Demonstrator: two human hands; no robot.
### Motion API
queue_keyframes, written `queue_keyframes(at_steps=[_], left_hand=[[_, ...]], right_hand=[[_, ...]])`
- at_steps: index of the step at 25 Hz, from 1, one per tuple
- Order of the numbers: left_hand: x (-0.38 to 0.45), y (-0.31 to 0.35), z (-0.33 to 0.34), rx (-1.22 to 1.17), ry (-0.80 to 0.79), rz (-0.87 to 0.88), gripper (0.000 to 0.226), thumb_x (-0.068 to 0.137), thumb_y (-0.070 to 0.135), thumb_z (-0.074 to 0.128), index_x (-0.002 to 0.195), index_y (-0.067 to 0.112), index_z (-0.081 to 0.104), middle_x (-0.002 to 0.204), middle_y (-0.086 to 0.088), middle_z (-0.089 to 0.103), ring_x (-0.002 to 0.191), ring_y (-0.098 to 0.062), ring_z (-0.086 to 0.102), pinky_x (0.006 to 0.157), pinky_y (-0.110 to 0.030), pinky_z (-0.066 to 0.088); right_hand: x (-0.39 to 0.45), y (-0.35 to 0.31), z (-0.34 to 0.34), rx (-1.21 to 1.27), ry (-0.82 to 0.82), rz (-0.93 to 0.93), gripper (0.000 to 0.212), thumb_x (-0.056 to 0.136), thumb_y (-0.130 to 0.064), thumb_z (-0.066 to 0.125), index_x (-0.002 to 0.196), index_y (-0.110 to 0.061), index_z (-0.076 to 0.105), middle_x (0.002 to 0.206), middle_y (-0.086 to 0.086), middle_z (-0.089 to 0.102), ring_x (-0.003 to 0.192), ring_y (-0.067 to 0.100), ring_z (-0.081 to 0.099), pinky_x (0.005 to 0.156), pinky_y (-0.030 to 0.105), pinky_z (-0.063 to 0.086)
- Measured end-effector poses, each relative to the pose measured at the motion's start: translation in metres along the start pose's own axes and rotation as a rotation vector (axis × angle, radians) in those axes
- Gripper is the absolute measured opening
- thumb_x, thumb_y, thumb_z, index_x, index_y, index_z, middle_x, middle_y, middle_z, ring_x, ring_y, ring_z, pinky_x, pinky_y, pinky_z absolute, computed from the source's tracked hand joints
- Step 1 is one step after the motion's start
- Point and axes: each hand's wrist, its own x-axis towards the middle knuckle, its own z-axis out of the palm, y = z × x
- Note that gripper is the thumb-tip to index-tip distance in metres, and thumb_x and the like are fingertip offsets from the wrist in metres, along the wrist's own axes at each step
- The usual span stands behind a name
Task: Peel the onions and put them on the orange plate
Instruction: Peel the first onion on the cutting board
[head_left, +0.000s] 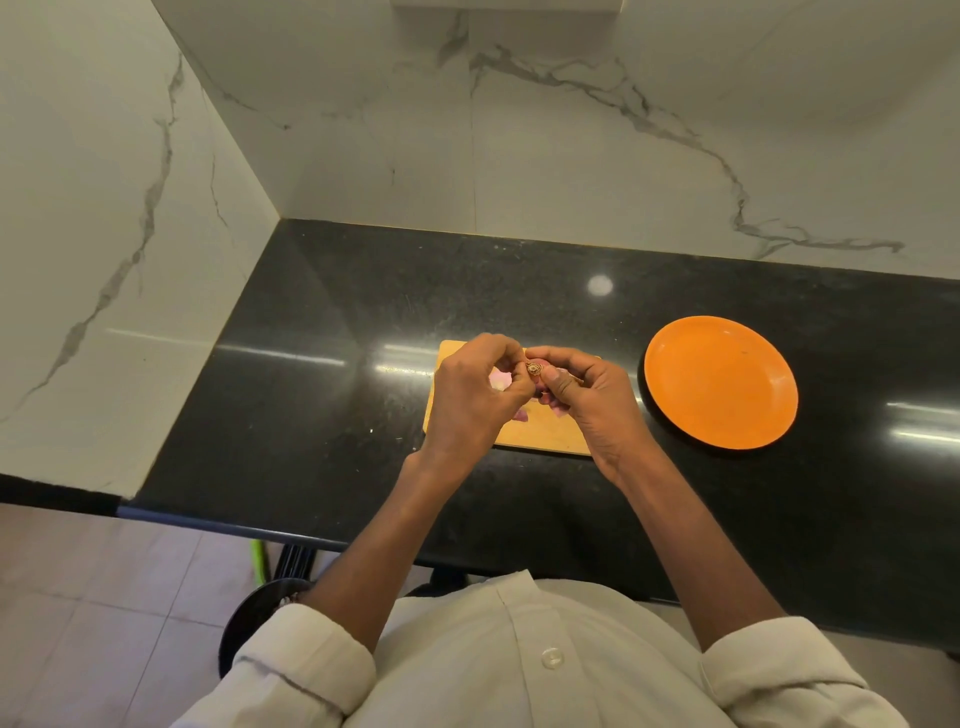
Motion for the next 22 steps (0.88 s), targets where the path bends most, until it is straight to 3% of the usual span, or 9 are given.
queue_keyframes(at_steps=[5,9,14,18,22], left_hand=[[0.002,0.001,-0.002,-0.216,-0.054,-0.187,0.006,0.096,0.005,0.075,0.099,0.001,0.074,0.092,-0.010,0.075,0.083,-0.002,0.073,0.067,-0.012,0.056],[0.004,-0.012,-0.002,-0.363,-0.100,-0.320,0.008,0.102,0.012,0.069,0.103,0.009,0.076,0.093,-0.006,0.078,0.089,-0.023,0.077,0.085,-0.038,0.065],[0.004,-0.012,-0.004,-0.431,-0.156,-0.299,0.019,0.095,0.015,0.079,0.113,0.009,0.076,0.098,-0.005,0.079,0.095,-0.019,0.078,0.089,-0.032,0.064],[0.005,-0.019,-0.001,-0.373,-0.110,-0.273,0.011,0.098,0.013,0.076,0.107,0.007,0.079,0.097,-0.005,0.080,0.096,-0.023,0.078,0.092,-0.045,0.064],[0.006,-0.021,0.001,-0.357,-0.085,-0.296,0.011,0.105,0.015,0.067,0.106,0.010,0.077,0.096,-0.004,0.080,0.095,-0.023,0.078,0.091,-0.046,0.064]], right_hand=[[0.002,0.001,0.001,0.044,-0.016,0.016,0.026,0.103,-0.006,0.062,0.125,-0.012,0.075,0.109,0.008,0.080,0.092,0.018,0.074,0.076,0.027,0.058],[0.006,0.004,-0.002,0.084,-0.022,0.035,0.026,0.106,-0.005,0.056,0.127,-0.009,0.071,0.116,0.010,0.078,0.105,0.030,0.076,0.088,0.042,0.063],[0.010,0.007,-0.003,0.093,-0.033,0.039,0.027,0.108,-0.007,0.055,0.129,-0.008,0.071,0.116,0.012,0.077,0.107,0.032,0.075,0.095,0.049,0.061],[0.012,0.008,-0.002,0.094,-0.050,0.041,0.027,0.109,-0.008,0.053,0.128,-0.009,0.072,0.118,0.015,0.076,0.108,0.037,0.073,0.089,0.049,0.063],[0.011,0.005,0.001,0.145,-0.104,0.014,0.030,0.101,-0.013,0.066,0.131,-0.012,0.072,0.117,0.015,0.076,0.106,0.034,0.073,0.075,0.038,0.062]])
